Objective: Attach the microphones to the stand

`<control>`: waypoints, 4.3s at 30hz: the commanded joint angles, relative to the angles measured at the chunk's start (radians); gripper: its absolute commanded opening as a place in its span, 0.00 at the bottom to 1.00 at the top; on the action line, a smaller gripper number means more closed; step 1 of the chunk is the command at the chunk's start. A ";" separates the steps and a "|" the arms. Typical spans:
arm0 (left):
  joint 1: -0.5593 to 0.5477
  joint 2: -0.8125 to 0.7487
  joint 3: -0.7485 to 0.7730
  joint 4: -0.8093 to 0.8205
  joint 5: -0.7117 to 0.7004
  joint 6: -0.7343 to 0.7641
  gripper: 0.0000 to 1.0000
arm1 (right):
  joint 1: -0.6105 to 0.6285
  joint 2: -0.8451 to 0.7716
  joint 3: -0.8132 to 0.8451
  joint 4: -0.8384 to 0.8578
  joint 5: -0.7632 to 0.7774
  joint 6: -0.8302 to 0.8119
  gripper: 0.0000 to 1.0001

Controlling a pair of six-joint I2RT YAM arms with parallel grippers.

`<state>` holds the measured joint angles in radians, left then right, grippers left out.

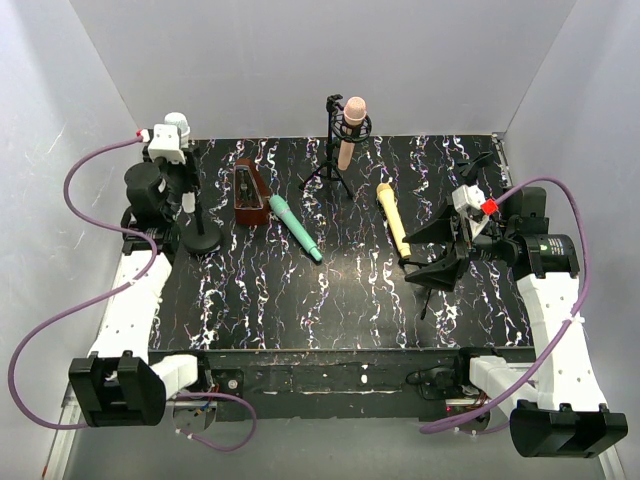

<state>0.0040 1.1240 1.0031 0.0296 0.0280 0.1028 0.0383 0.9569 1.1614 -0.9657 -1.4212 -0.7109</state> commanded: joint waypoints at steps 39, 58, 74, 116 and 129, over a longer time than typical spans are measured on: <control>0.030 -0.236 -0.146 -0.020 -0.042 -0.181 0.98 | -0.015 -0.015 -0.017 0.019 -0.035 0.010 0.89; -0.091 -0.388 -0.001 -0.427 -0.031 -0.264 0.98 | -0.028 -0.015 0.069 -0.171 0.099 -0.134 0.90; -0.187 -0.558 0.082 -0.740 0.105 -0.259 0.98 | -0.110 -0.072 0.142 -0.400 0.228 -0.242 0.92; -0.268 -0.354 -0.110 -0.419 0.737 -0.496 0.98 | -0.232 0.151 0.408 -0.355 0.464 -0.101 0.91; -0.268 -0.355 -0.164 -0.393 0.753 -0.480 0.98 | -0.363 0.109 0.388 -0.265 0.424 0.080 0.91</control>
<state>-0.2592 0.7780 0.8566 -0.3901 0.7567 -0.3927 -0.2855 1.1019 1.5368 -1.2888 -0.9642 -0.7204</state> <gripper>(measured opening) 0.981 0.914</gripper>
